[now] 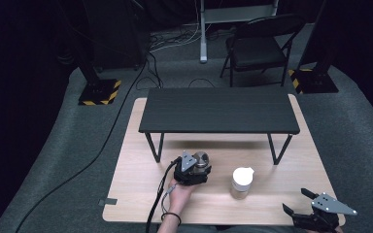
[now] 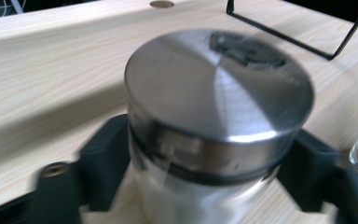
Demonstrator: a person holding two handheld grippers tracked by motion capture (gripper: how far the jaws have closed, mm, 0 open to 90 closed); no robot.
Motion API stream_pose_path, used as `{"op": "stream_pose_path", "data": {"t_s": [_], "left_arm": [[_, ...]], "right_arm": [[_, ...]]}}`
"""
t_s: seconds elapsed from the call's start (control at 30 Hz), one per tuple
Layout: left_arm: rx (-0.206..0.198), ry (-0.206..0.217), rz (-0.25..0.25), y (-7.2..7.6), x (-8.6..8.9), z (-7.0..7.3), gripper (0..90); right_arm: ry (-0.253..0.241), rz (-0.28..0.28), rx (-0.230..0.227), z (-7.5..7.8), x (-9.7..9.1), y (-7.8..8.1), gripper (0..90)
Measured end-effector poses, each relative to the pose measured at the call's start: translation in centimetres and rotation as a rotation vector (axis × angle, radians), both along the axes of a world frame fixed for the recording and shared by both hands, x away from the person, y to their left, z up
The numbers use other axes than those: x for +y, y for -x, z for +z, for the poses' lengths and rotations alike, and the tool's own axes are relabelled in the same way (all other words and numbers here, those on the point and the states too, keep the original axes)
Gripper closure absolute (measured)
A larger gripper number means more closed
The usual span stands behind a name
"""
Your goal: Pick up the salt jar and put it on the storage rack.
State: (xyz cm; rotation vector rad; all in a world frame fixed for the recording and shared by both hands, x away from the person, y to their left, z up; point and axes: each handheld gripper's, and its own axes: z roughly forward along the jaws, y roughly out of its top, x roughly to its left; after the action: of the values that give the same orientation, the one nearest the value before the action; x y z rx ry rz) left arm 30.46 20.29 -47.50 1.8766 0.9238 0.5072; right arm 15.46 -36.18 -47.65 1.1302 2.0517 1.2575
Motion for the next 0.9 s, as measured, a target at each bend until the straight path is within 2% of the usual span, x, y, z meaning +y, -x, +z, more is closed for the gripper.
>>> {"op": "stream_pose_path", "data": {"t_s": [0.27, 0.33, 0.47, 0.57, 0.6, 0.67, 0.9], "left_arm": [[0.013, -0.036, -0.03, 0.1, -0.1, 0.9, 30.2], [0.003, -0.012, -0.048, 0.4, 0.4, 1.4, 30.2], [-0.027, 0.0, -0.06, 0.8, 0.9, 2.4, 30.3], [-0.059, 0.011, -0.076, 1.2, 1.2, 4.3, 30.3], [-0.059, 0.011, -0.076, 1.2, 1.2, 4.3, 30.3], [-0.079, 0.007, -0.083, 1.4, 1.3, 5.8, 30.3], [-0.091, -0.001, -0.088, 1.2, 1.3, 8.2, 30.3]], "right_arm": [[-0.003, 0.0, -0.002, 0.0, -0.1, 0.0, 8.5], [-0.003, 0.0, 0.0, 0.0, 0.0, 0.0, 8.6], [-0.001, 0.002, -0.001, 0.0, 0.0, 0.0, 8.7], [-0.001, 0.002, 0.001, 0.0, 0.0, 0.0, 8.7], [-0.001, 0.002, 0.001, 0.0, 0.0, 0.0, 8.7], [0.0, 0.003, 0.0, 0.0, 0.0, 0.0, 8.7], [-0.001, 0.003, 0.0, 0.0, 0.0, 0.0, 8.7]]}}
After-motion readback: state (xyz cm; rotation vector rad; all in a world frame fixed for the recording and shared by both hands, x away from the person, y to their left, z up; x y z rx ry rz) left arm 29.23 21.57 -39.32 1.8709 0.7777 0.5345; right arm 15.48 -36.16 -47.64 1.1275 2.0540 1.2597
